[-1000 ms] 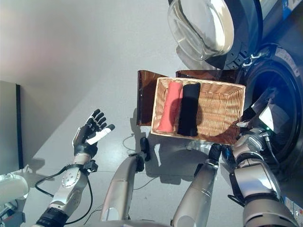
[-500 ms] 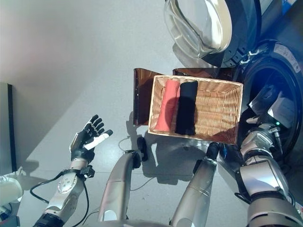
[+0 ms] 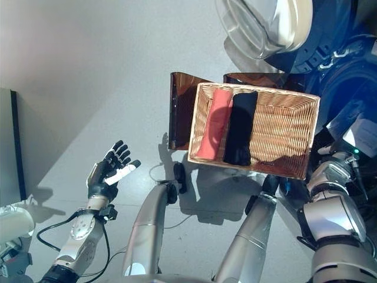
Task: Pick up the clothes and place them into the washing machine
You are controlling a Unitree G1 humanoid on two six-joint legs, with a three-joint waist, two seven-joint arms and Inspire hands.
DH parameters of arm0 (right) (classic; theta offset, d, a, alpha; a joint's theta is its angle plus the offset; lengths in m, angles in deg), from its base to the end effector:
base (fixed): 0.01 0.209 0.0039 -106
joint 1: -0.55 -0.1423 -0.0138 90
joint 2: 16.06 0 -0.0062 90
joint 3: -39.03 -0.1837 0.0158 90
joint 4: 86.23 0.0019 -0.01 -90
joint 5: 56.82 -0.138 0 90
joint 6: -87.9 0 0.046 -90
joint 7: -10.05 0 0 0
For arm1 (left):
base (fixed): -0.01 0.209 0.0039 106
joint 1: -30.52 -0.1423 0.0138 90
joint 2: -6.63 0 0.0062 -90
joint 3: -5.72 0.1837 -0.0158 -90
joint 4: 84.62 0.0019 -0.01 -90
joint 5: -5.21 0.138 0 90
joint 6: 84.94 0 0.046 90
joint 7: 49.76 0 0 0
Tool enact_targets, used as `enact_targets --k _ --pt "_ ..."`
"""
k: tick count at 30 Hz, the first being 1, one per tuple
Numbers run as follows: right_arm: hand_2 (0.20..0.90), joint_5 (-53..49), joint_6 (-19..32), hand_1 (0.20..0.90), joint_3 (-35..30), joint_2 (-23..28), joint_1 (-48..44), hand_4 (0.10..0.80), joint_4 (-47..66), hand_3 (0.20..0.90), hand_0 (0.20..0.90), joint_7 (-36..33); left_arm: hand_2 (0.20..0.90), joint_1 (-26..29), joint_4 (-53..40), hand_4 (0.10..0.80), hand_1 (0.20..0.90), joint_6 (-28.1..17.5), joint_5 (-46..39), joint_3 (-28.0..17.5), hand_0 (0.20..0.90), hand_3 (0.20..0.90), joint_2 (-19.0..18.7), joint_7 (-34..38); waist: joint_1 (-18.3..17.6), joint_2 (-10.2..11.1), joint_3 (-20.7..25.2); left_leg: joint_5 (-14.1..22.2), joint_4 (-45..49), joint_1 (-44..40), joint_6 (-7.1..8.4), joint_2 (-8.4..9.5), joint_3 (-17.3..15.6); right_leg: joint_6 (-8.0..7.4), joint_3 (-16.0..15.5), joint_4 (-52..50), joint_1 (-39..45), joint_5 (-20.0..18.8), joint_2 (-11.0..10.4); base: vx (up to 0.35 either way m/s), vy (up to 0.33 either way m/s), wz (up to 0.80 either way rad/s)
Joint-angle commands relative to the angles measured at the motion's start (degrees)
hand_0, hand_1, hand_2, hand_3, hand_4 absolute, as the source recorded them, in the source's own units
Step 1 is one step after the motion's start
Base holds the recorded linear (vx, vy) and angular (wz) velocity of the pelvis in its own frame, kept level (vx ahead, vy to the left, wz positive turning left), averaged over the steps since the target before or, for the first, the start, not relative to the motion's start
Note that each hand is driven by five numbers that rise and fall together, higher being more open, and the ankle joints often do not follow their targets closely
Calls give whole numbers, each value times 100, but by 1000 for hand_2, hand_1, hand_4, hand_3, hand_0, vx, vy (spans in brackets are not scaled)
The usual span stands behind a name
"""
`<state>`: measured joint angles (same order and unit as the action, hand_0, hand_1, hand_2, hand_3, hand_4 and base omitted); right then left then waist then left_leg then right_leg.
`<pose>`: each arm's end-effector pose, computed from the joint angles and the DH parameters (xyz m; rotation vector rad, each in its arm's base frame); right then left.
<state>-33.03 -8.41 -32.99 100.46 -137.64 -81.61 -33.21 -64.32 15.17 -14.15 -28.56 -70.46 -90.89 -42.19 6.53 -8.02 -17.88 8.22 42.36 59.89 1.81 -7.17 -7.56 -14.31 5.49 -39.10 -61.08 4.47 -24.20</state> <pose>0.2690 -0.3582 0.0881 -1.4198 0.3982 -0.9541 0.1759 0.2016 0.0137 -0.1780 0.0214 0.0605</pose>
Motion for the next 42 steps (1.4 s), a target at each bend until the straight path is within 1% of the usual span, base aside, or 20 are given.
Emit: enact_targets --k 1,13,16,17,19,21,22,24,26,27,28,31,32,34,35,36,39,42 --pt "200 -15 -151 200 229 639 -157 300 98 200 200 -86 900 -265 -721 800 900 -490 -10 -471 900 900 -360 70 -17 -109 176 -17 -223 -140 477 -218 261 380 154 -278 -70 -61 102 0 0 0" --pt "200 -190 -140 200 71 671 -152 300 22 200 200 -133 900 -329 -775 800 900 -555 33 -621 900 900 -424 149 -1 -83 206 13 -138 -30 454 -218 263 402 189 -412 -225 -8 105 -1 -1 0" --pt "200 -492 -65 200 -152 632 -195 300 -26 200 200 -151 900 -335 -755 800 900 -545 78 -635 900 900 -432 171 9 -79 220 21 -135 -16 447 -216 258 409 194 -418 -244 -7 121 0 0 0" --pt "200 -834 45 200 -390 601 -236 300 -48 200 200 -144 900 -330 -754 800 900 -538 82 -630 900 900 -421 177 10 -92 225 26 -140 -16 439 -210 259 411 197 -431 -254 -1 125 0 0 0" --pt "200 -1951 409 200 -1140 516 -305 300 -18 200 200 -185 900 -316 -718 800 900 -520 82 -639 900 900 -421 207 17 -97 241 53 -139 -18 429 -206 263 411 199 -439 -261 29 135 0 0 0" --pt "200 -3427 904 200 -1966 426 -357 300 18 200 200 -148 900 -315 -664 800 900 -468 81 -649 900 900 -414 262 16 -109 260 74 -145 -19 419 -200 273 411 189 -454 -271 71 145 11 -16 0" --pt "200 -3973 1032 200 -2153 431 -405 300 40 200 200 -104 900 -328 -612 800 900 -436 99 -670 900 900 -432 284 23 -104 271 84 -142 -19 416 -205 268 409 181 -452 -271 86 139 0 0 0" --pt "200 -5414 1646 200 -2664 281 -454 300 185 200 200 51 900 -372 -592 800 900 -379 89 -744 900 900 -463 335 22 -108 278 99 -125 -5 407 -200 269 411 187 -478 -289 111 153 6 -33 0" --pt "200 -6146 1952 200 -2890 163 -415 300 330 200 200 243 900 -400 -581 800 900 -315 80 -792 900 900 -454 354 1 -108 286 100 -135 -5 407 -200 255 405 194 -451 -297 105 164 1 -16 0" --pt "200 -6797 2256 200 -3113 31 -388 300 405 200 200 395 900 -414 -585 800 900 -279 48 -790 900 900 -438 368 -1 -109 287 102 -135 -5 406 -195 253 404 208 -454 -311 107 169 0 0 0" --pt "200 -7309 2419 200 -3331 -23 -429 300 423 200 200 454 900 -439 -588 800 900 -244 23 -780 900 900 -403 384 -6 -125 299 104 -138 -2 407 -192 245 405 214 -453 -320 113 166 0 0 0" --pt "200 -8293 2843 200 -3642 -163 -497 300 520 200 200 624 900 -509 -593 800 900 -194 -80 -768 900 900 -361 427 8 -166 319 95 -165 -17 409 -174 223 404 240 -457 -339 127 155 0 0 0" --pt "200 -8486 2912 200 -3718 -176 -499 300 539 200 200 656 900 -516 -594 800 900 -168 -117 -747 900 900 -353 423 10 -175 328 90 -173 -24 409 -169 222 406 246 -472 -340 135 152 0 0 0" --pt "200 -8697 3088 200 -3799 -170 -561 300 626 200 200 632 900 -542 -590 800 900 -159 -177 -717 900 900 -339 440 15 -204 340 76 -194 -33 410 -160 214 409 264 -471 -342 139 150 0 0 0" --pt "200 -8711 3097 200 -3798 -172 -557 300 631 200 200 636 900 -538 -590 800 900 -160 -182 -715 900 900 -339 439 17 -205 338 74 -197 -34 409 -159 213 409 265 -472 -343 139 149 0 0 0" --pt "200 -8994 3285 200 -3992 -102 -606 300 735 200 200 556 900 -541 -593 800 900 -144 -242 -675 900 900 -315 475 -3 -242 348 67 -219 -47 412 -156 199 407 278 -472 -345 148 150 0 0 0" --pt "200 -9398 3560 200 -4279 22 -625 300 816 200 200 465 900 -550 -582 800 900 -108 -287 -610 900 900 -299 477 -40 -293 367 54 -239 -48 415 -137 187 416 324 -475 -370 169 160 0 0 0" --pt "200 -9401 3586 200 -4330 220 -631 300 826 200 200 383 900 -548 -552 800 900 -84 -369 -549 900 900 -313 450 -26 -310 404 49 -242 -43 415 -119 176 421 360 -488 -398 189 154 0 0 0"
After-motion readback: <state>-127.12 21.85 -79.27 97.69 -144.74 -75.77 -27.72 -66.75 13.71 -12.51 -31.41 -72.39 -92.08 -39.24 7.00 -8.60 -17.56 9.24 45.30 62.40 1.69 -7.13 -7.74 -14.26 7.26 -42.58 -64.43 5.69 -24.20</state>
